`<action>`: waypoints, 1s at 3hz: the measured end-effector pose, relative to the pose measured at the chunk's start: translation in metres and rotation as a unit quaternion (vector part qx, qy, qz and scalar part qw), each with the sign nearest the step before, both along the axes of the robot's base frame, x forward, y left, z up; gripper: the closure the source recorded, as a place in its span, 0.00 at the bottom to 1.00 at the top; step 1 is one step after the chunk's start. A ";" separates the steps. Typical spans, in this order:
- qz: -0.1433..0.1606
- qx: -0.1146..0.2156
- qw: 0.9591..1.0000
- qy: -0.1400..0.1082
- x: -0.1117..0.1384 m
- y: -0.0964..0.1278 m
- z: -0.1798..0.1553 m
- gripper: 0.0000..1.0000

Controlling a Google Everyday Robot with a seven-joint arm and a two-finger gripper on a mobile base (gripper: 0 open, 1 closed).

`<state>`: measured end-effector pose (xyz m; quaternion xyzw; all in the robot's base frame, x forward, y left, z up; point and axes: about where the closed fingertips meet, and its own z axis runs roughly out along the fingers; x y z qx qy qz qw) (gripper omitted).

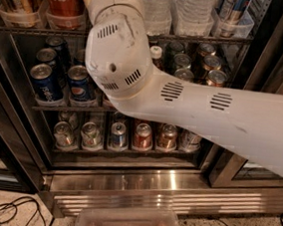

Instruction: Pick green can from top shelf of fridge

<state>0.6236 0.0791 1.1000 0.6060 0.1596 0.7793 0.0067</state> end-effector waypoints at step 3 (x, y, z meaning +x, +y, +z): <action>-0.004 0.014 1.000 0.022 -0.005 -0.007 0.004 1.00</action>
Offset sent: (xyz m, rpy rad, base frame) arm -0.0109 -0.0230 0.0220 0.0842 0.1476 -0.0427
